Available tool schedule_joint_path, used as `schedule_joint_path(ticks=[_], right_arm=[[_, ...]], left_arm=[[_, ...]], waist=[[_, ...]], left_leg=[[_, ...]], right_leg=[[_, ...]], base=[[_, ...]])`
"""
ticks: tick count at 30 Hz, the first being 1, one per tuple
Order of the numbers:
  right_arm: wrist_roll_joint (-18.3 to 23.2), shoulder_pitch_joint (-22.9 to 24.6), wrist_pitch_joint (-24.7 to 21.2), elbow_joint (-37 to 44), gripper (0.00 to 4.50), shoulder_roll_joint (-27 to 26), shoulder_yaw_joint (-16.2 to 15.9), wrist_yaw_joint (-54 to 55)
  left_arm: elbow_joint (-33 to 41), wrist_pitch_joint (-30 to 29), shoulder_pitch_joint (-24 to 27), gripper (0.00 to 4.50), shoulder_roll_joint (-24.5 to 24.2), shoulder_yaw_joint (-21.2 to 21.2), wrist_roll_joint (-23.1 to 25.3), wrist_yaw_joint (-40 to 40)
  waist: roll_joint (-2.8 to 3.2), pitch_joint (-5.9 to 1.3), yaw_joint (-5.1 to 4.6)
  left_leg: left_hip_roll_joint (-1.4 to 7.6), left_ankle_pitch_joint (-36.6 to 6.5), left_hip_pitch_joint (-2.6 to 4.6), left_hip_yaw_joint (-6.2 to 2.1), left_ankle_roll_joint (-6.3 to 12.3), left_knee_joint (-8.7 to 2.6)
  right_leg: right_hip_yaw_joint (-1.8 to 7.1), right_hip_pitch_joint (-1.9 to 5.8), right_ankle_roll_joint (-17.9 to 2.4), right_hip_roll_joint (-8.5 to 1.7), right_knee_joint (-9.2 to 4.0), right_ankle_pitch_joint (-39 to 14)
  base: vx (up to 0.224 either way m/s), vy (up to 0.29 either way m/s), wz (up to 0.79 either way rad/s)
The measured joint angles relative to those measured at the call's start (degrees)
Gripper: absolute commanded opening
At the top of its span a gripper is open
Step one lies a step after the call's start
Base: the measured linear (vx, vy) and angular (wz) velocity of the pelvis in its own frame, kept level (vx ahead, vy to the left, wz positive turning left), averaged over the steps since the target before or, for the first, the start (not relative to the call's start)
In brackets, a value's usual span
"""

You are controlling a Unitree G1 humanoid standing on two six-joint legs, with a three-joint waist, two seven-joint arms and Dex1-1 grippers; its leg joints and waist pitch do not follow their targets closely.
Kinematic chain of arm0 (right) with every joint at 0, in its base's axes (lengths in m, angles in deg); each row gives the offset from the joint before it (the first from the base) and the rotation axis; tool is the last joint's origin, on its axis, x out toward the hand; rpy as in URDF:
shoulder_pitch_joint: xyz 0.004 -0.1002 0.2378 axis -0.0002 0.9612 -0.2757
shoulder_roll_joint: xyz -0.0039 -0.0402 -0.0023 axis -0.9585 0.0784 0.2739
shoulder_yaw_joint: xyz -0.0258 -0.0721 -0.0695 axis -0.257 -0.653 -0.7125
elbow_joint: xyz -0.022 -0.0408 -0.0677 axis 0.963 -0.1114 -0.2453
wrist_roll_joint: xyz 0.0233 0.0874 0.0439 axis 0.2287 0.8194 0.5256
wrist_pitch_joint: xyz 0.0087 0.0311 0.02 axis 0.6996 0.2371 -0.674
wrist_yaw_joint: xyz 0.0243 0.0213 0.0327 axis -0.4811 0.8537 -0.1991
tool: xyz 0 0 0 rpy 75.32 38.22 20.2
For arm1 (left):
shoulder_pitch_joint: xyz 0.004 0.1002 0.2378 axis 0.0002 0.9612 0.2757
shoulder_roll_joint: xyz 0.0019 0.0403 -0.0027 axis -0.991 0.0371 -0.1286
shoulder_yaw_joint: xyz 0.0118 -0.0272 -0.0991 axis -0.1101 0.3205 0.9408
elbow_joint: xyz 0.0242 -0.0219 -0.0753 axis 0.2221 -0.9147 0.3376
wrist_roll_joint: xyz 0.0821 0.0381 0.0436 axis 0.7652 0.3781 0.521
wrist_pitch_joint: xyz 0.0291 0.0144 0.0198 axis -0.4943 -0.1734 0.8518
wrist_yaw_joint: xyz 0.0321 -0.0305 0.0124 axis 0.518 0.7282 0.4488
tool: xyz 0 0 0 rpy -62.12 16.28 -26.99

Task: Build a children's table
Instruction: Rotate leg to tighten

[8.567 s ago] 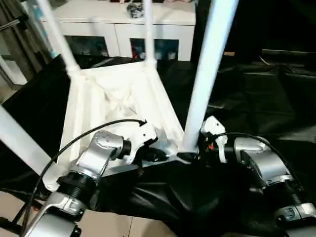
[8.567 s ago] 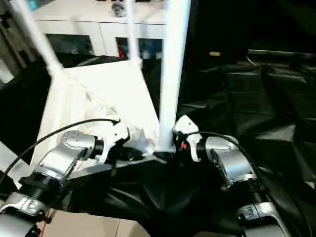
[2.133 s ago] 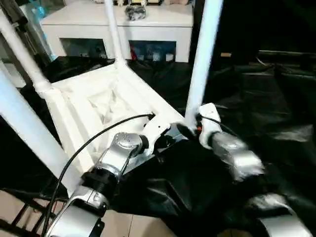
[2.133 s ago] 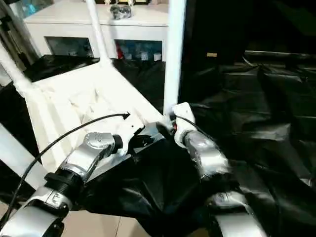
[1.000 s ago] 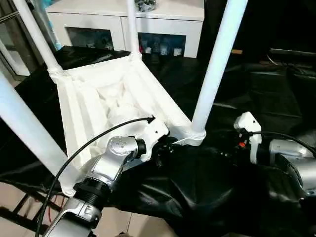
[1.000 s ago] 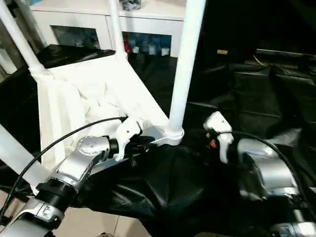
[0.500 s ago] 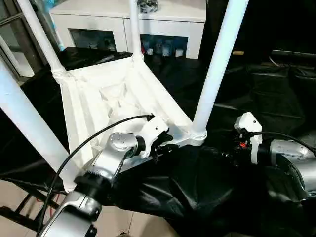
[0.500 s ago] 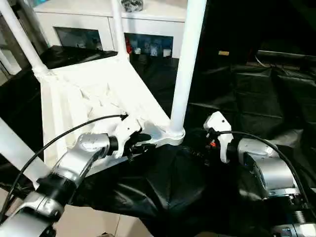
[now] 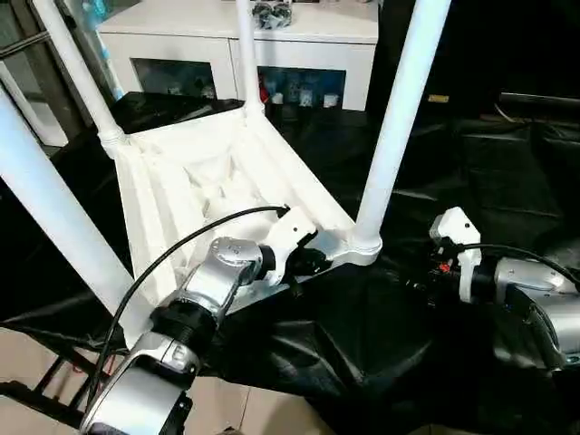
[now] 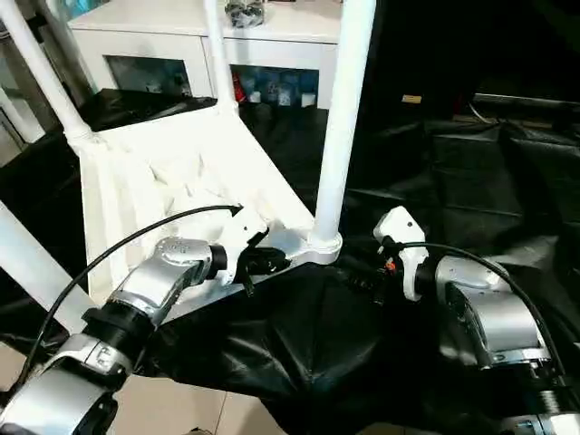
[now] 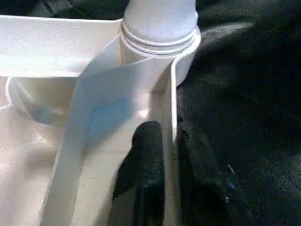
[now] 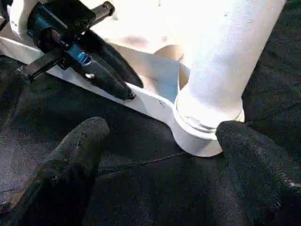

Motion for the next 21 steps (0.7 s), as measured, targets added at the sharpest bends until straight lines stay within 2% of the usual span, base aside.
schedule_joint_path(ticks=[6, 9, 12, 16, 21], right_arm=[[0.0, 0.07, 0.0, 0.0, 4.13, -0.32, -0.08, 0.1], [0.06, 0.06, -0.15, 0.0, 4.47, -0.4, -0.08, 0.08], [0.26, 0.05, -0.67, 0.0, 4.48, -0.39, -0.08, -0.04], [1.14, 0.06, -1.41, 0.08, 4.48, -0.31, -0.07, -0.17], [1.3, 1.04, -1.52, 1.81, 4.48, -0.23, -0.11, -0.34]], left_arm=[[-0.82, 1.0, -0.67, 0.08, -0.43, -1.62, 1.2, -0.97], [-1.77, 1.74, -1.12, 0.0, -0.27, -1.4, 1.04, -0.9], [-2.46, 2.46, -1.3, 0.0, -0.53, -1.13, 0.9, -1.56], [-1.88, 5.4, -0.05, 0.0, -3.37, -0.96, -0.06, -5.97], [4.53, 8.14, 4.59, 0.0, -8.07, -2.15, -1.73, -15.16]], waist=[[0.2, -0.13, 0.0], [0.21, -0.13, 0.0], [0.24, -0.14, -0.11], [0.51, -0.13, -0.22], [0.66, -0.15, 0.13]], left_leg=[[0.0, 0.0, -0.01, -0.02, 0.01, -0.01], [0.0, 0.04, 0.0, -0.03, 0.06, 0.0], [0.0, 0.05, 0.0, -0.03, 0.06, 0.0], [0.0, 0.04, -0.01, -0.04, 0.05, -0.03], [0.0, 0.04, -0.07, -0.04, 0.07, -0.19]], right_leg=[[-0.02, 0.01, 0.01, 0.0, 0.0, 0.0], [-0.03, 0.01, 0.01, 0.0, 0.0, 0.0], [-0.02, 0.02, 0.03, 0.0, -0.01, 0.02], [-0.04, 0.0, 0.05, 0.0, -0.01, 0.04], [-0.04, -0.05, 0.17, 0.0, -0.1, -0.07]], base=[[0.0, 0.0, 0.0], [0.0, 0.0, 0.0], [0.0, 0.0, 0.0], [0.0, 0.0, 0.0], [0.0, 0.0, 0.0]])
